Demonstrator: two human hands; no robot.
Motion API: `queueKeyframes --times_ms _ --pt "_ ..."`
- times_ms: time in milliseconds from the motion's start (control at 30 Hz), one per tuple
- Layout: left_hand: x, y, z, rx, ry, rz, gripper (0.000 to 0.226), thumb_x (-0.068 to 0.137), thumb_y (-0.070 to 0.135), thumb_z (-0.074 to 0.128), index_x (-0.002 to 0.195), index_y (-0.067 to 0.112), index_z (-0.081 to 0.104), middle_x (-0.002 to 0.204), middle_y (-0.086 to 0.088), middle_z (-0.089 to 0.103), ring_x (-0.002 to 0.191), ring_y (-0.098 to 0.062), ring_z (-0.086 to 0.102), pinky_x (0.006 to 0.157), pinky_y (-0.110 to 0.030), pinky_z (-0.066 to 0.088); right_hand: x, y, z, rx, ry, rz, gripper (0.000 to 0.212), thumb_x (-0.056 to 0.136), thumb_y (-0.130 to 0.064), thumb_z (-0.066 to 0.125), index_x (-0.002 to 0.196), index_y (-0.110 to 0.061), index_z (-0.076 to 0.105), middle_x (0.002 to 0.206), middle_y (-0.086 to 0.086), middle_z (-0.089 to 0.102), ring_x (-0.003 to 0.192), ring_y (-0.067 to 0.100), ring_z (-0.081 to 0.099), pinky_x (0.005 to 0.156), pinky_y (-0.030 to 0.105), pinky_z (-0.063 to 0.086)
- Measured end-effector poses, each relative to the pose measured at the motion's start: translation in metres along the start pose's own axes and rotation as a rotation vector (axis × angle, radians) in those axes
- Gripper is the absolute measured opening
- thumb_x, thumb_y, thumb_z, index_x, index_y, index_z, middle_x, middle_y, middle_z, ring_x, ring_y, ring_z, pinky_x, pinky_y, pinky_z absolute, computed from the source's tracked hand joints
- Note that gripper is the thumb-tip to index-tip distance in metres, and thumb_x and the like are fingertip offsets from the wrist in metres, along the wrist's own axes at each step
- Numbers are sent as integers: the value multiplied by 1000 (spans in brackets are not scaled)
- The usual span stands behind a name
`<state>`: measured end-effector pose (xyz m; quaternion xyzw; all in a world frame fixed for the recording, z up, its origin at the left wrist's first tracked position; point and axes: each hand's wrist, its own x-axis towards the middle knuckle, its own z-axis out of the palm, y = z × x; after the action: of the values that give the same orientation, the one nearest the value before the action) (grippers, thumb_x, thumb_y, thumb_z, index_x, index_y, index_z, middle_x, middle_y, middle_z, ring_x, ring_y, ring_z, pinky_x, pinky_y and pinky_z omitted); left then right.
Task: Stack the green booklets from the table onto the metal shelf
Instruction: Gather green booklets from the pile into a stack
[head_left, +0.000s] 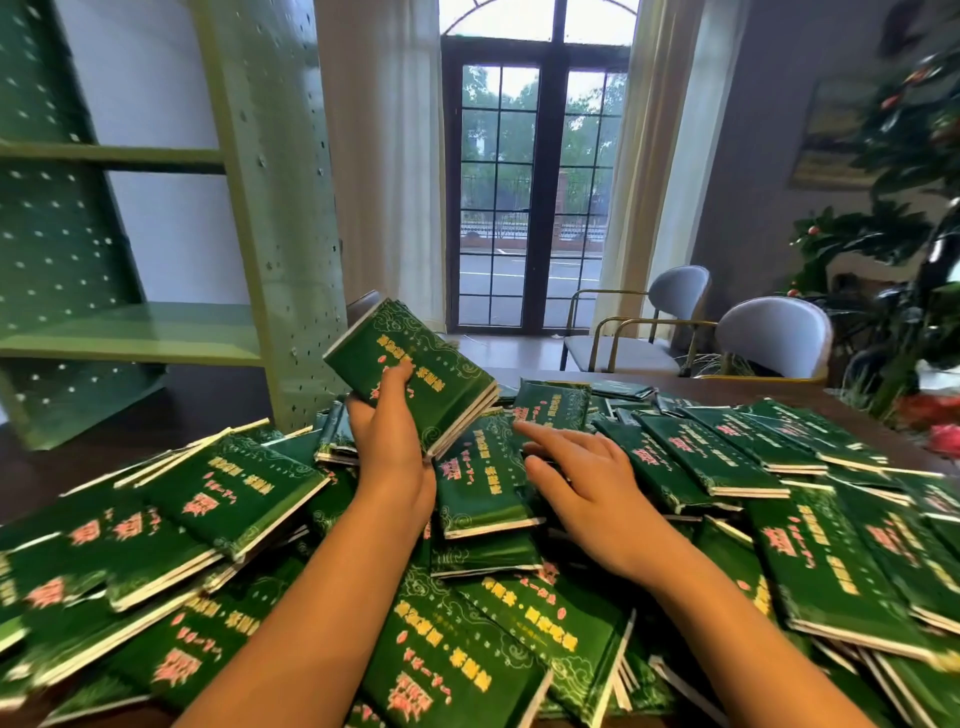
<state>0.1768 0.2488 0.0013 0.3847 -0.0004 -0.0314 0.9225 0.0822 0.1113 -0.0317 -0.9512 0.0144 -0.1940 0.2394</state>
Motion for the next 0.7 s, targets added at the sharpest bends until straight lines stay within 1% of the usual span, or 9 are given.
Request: queueKeyframes --times_ms 100,167,233,300,400,500,600,633,700 --pt "1 -3 -1 -16 11 -44 19 90 22 62 106 20 51 100 -8 67 74 -19 67 62 -33 57 -1 -5 -2 44 -76 -21 43 98 -47 33 141 -45 31 141 -12 44 139 4 22 117 33 -4" --pt "-1 -4 0 -17 4 -57 30 90 23 61 118 17 52 101 -8 68 71 -19 68 54 -29 56 -2 -9 -2 80 -87 -48 41 98 -39 41 138 -45 35 141 -14 44 138 3 23 117 34 -5" --pt "-3 -5 2 -11 -12 -69 39 90 23 61 127 15 51 101 -8 69 70 -18 69 51 -29 56 -3 -11 -2 88 -71 -70 40 96 -39 48 135 -41 43 137 -16 48 133 2 30 118 35 2" --pt "-4 -5 2 -5 -17 -73 42 90 23 61 130 15 50 100 -7 69 72 -19 69 52 -31 58 -3 -12 -4 148 -22 -60 39 93 -36 54 131 -37 50 129 -15 54 123 3 41 114 38 22" --pt "-3 -5 2 50 -29 -65 40 91 24 61 128 17 49 108 -8 68 83 -21 68 58 -32 58 -3 -10 -12 431 136 23 34 91 -18 58 123 -32 58 118 -13 60 108 7 58 90 31 53" --pt "-5 -5 2 117 -65 -58 30 91 22 62 119 17 53 104 -7 69 85 -21 68 66 -34 58 -1 -6 -21 665 359 92 40 90 1 54 119 -26 60 115 -4 63 95 6 65 72 20 56" --pt "-7 -7 3 197 -103 -47 28 91 20 63 117 17 56 110 -9 69 94 -25 68 77 -38 56 1 -7 -29 816 513 107 41 91 7 49 120 -20 59 106 -9 65 78 -2 66 63 11 50" --pt "-7 -8 3 221 -119 -53 28 91 19 63 118 17 56 110 -9 69 95 -25 68 79 -38 56 0 -7 -30 855 542 109 41 91 6 49 121 -20 59 106 -10 65 79 -2 66 64 12 51" --pt "-8 -9 2 270 -159 -80 27 90 19 63 116 18 56 107 -9 70 91 -24 68 77 -36 56 1 -5 -31 906 557 112 44 92 4 49 125 -24 57 116 -9 64 96 6 66 78 22 55"
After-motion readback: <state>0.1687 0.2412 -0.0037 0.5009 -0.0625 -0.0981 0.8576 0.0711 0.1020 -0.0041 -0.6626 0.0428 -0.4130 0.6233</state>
